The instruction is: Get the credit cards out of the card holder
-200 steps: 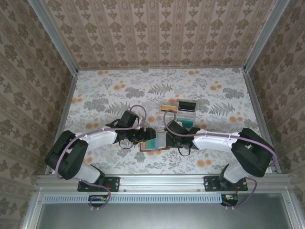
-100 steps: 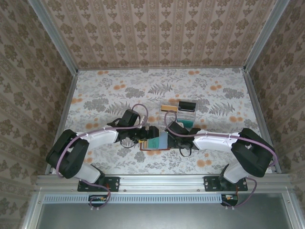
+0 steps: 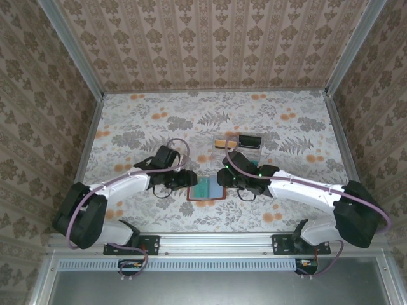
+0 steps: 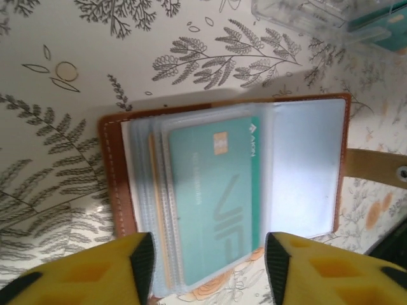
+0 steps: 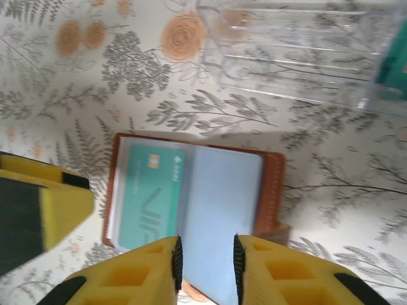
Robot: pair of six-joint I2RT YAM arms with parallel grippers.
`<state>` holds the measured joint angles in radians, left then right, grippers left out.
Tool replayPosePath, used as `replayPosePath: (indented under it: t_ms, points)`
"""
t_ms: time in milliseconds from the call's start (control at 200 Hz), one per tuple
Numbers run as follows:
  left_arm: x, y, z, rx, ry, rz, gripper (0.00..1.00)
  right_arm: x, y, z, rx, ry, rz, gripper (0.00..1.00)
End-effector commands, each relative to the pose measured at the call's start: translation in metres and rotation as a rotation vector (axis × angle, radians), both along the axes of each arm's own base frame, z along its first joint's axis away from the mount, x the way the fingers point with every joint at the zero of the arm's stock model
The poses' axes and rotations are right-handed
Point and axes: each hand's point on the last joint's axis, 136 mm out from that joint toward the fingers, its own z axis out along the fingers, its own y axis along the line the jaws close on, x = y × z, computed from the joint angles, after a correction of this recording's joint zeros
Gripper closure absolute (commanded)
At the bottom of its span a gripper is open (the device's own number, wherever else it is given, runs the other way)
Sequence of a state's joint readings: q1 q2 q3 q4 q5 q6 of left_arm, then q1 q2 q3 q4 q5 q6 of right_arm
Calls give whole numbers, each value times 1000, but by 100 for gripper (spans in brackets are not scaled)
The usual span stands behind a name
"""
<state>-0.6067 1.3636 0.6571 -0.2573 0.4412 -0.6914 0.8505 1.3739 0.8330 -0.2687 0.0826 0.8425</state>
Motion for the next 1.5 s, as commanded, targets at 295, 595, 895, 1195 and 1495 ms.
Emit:
replayPosePath:
  t_ms: [295, 595, 895, 1195, 1495]
  points:
    - [-7, -1, -26, 40, 65, -28, 73, -3, 60, -20, 92, 101, 76, 73]
    - [-12, -1, -32, 53, 80, -33, 76, -7, 54, -55, 118, 182, 31, 79]
    - [-17, 2, -39, 75, 94, -32, 83, -5, 51, -76, 141, 236, 4, 79]
    - [-21, 2, -44, 89, 109, -36, 85, -4, 56, -87, 202, 267, -4, 81]
    - [-23, 7, -48, 124, 119, -27, 91, -6, 45, -87, 200, 266, -28, 100]
